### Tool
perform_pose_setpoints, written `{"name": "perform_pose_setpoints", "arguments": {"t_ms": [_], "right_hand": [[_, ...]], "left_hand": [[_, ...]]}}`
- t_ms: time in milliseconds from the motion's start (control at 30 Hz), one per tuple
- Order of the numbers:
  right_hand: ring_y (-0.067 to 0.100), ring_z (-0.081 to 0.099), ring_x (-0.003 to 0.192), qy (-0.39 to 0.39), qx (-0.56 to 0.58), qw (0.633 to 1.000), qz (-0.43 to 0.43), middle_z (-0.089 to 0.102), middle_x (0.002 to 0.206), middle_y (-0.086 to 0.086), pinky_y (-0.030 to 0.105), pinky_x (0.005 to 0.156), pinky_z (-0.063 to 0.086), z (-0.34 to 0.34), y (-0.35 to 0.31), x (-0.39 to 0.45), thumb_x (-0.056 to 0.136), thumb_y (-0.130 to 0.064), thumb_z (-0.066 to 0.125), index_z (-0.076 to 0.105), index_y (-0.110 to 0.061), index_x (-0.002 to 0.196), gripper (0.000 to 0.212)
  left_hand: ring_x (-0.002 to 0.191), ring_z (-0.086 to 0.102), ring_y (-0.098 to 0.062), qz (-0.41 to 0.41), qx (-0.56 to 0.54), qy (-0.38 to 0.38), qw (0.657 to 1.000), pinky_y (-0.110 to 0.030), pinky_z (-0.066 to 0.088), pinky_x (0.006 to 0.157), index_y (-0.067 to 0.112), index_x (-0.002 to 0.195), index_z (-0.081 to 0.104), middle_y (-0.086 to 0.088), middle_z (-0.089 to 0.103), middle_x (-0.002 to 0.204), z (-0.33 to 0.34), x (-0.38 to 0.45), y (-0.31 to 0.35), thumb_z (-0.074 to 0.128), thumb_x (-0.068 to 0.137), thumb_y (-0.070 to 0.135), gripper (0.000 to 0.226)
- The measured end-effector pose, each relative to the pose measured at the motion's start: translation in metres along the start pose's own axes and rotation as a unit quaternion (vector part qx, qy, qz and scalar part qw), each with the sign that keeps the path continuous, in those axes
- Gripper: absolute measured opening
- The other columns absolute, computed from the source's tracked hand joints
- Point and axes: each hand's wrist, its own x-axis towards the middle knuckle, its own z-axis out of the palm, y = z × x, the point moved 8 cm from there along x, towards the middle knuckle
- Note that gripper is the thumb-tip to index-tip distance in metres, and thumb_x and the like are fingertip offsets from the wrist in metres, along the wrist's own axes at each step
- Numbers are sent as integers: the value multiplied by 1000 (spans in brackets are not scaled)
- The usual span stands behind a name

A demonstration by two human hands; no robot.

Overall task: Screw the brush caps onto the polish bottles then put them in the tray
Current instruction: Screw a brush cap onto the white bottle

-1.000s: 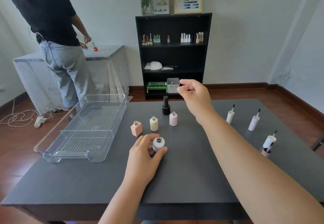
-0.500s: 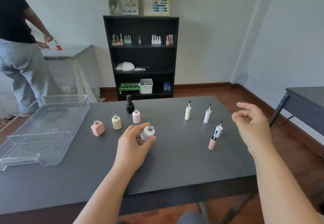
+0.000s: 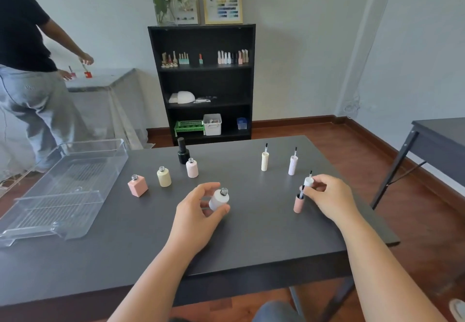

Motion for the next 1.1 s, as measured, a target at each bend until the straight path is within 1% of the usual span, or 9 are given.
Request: {"name": "perform_pose_setpoints", "arguments": {"t_ms": [200,267,333,400,433,500,633,900,1100], "right_hand": [[2,65,87,50,167,984,-40,71,85,-22,21,71,44,-23,-33,-12,78,-35,70,69,-50,82,15],[11,63,78,58,211,972,-91,69,84,-11,27,72,48,-28,-63,-22,84,-43,61,68,-51,91,12],[12,55,61,40,230,962,-140,62,85,0,38,60,53,-24,-96,-35,91,-51,52,66,-43,104,21],[4,56,59,-5,247,954,-170,62,86,-9,26,45,53,-8,-125,-50,92,-52,51,62,-45,118,29],[1,60,66,-26,254,948,-188,65,91,-14,18,52,52,2,-137,-58,91,-49,54,61,-45,119,30],[6,63,83,-62,268,938,-209,68,100,-12,17,73,52,26,-152,-72,87,-42,61,64,-41,113,27],[26,62,84,-108,285,934,-187,71,94,-4,35,77,53,72,-149,-87,81,-34,70,69,-36,101,20],[4,68,84,-183,404,894,-65,75,90,-9,13,72,50,117,-117,-88,83,-7,72,75,-26,91,22],[8,63,83,-217,369,900,-76,73,89,-8,18,77,52,126,-119,-90,79,-17,73,74,-27,94,18]], "left_hand": [[73,62,-3,-10,9,18,1000,-12,46,68,49,105,57,35,62,100,-17,-4,-6,79,75,31,41],[71,62,-3,-18,8,24,1000,-12,45,67,50,102,58,34,63,95,-21,-6,-8,80,73,33,40],[70,62,-1,-22,7,28,999,-11,44,66,50,99,60,33,64,88,-25,-8,-9,80,72,34,37],[75,62,1,-14,9,31,999,-11,45,69,50,97,62,32,65,89,-28,-9,-9,81,72,31,36],[79,63,1,-6,9,34,999,-12,46,71,48,97,64,31,66,91,-30,-10,-8,81,72,28,36],[87,63,1,15,15,42,999,-16,49,78,45,98,66,28,66,97,-34,-11,-6,81,72,22,37],[95,60,0,54,48,55,996,-13,48,82,41,109,67,24,62,104,-45,-14,-2,80,76,19,42],[92,56,-3,49,54,79,994,-7,41,79,36,118,66,20,60,104,-59,-16,-14,79,79,19,45],[93,55,0,70,52,68,994,-7,42,80,32,119,67,17,59,105,-55,-17,-14,79,78,16,46]]}}
